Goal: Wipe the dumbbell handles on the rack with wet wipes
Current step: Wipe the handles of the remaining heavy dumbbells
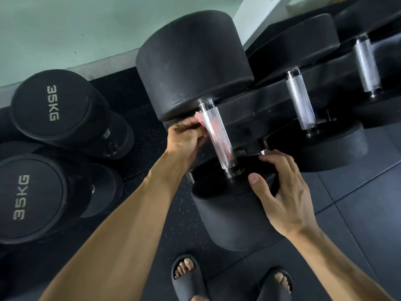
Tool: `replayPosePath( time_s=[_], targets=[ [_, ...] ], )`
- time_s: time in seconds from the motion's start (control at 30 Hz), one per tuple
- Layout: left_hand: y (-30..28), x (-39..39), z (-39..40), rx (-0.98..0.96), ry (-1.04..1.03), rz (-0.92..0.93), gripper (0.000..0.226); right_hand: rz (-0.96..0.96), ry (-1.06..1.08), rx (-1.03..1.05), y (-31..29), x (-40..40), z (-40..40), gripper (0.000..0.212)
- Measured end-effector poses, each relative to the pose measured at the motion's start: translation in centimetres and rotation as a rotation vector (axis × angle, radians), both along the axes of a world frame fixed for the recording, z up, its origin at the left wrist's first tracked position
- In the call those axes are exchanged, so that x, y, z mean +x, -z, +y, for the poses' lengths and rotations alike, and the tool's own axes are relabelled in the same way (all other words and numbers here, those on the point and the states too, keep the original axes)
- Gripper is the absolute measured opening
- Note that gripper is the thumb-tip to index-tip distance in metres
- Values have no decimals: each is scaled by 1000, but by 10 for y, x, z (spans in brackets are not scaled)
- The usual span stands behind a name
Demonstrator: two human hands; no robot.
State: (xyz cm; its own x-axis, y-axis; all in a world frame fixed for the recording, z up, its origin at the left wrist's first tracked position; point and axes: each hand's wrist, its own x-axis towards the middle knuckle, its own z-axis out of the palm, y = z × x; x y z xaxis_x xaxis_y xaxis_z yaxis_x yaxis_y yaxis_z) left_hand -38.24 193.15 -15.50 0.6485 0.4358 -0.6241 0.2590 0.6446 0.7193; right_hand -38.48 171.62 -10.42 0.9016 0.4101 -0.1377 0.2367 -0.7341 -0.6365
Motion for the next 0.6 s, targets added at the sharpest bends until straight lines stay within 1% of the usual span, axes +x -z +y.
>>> replayPosePath(
  time_s=[0.07, 0.1, 0.13, 0.23, 0.27, 0.3, 0.33, 0.43, 0.47, 0.57, 0.6],
  targets=[
    [2, -13, -7, 118, 184, 26, 39, 1, -3, 1, 0, -1, 1, 68],
    [1, -16, -8, 143, 210, 20, 40, -1, -5, 0, -1, -1, 1, 70],
    [0, -15, -6, 133, 166, 8, 41, -3, -7, -3, -2, -2, 2, 73],
    [1, 3, 4, -24, -141, -60, 34, 1, -7, -25, -4, -2, 4, 79],
    [1, 6, 5, -74, -188, -87, 31, 1, -7, -29, -4, -2, 4, 80],
    [2, 5, 3, -113, -195, -96, 28, -1, -8, -30, -4, -3, 4, 80],
    [3, 1, 0, -128, -161, -86, 26, -7, -9, -28, -4, -3, 3, 79],
    [3, -15, -9, -79, 36, -43, 27, -12, -8, -29, -3, -3, 4, 78],
    [3, -16, -8, -82, 32, -42, 28, -14, -6, -30, -4, -3, 4, 78],
    [6, -1, 5, -236, -203, -81, 30, -9, 6, -40, -4, -3, 5, 78],
    [7, 4, 6, -292, -249, -98, 28, -9, 9, -39, -4, -3, 5, 78]
  ],
)
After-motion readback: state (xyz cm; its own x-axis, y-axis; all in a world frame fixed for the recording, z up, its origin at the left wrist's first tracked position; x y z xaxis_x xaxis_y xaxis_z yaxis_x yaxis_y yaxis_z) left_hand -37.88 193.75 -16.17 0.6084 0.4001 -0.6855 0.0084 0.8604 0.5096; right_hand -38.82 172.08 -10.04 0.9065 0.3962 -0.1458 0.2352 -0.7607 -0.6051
